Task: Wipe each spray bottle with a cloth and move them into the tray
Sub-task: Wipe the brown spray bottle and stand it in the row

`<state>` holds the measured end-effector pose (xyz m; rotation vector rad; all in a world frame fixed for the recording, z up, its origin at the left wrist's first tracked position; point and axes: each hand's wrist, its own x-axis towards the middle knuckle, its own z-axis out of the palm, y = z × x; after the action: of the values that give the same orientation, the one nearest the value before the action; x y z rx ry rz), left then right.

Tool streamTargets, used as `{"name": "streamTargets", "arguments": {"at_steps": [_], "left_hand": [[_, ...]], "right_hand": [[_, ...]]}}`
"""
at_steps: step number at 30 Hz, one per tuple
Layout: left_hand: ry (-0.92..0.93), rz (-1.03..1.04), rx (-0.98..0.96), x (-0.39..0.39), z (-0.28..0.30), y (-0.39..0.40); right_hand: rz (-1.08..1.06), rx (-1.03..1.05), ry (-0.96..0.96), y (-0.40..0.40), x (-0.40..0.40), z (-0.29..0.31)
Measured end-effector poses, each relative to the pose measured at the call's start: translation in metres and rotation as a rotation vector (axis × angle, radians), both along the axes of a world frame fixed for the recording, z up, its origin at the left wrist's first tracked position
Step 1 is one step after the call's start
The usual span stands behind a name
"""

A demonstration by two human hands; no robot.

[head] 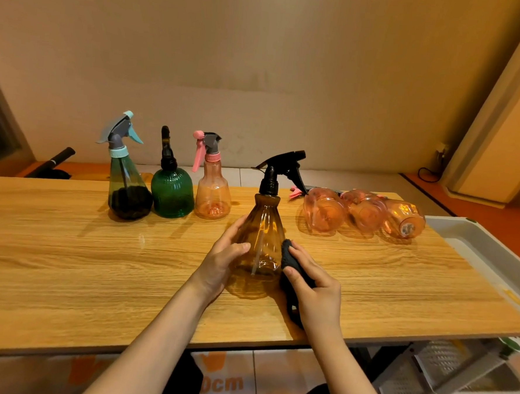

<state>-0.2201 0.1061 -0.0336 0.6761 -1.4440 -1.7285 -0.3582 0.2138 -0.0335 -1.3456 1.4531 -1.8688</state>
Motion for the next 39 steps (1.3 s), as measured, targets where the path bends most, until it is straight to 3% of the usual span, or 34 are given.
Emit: {"name": "streamTargets", "arguments": {"at_steps": [4, 16, 21, 26, 39], "left_hand": [[-0.09, 0.017, -0.087, -0.003, 0.0, 0.002], [-0.067, 0.014, -0.143, -0.003, 0.001, 0.002], [-0.056, -0.049, -0.121, -0.001, 0.002, 0.002], [-0.061, -0.075, -0.112, 0.0, 0.003, 0.003], [-0.044, -0.054, -0.079, -0.001, 0.0, 0.002]], "right_hand": [[-0.012, -0.017, -0.002, 0.002, -0.001, -0.001], [-0.026, -0.077, 0.128, -0.002, 0.001, -0.006], [-0.125, -0.124, 0.239, -0.021, 0.001, 0.013], [-0.18, -0.158, 0.214, -0.048, 0.002, 0.037], [-0.067, -0.05, 0.105, -0.018, -0.002, 0.008]]}}
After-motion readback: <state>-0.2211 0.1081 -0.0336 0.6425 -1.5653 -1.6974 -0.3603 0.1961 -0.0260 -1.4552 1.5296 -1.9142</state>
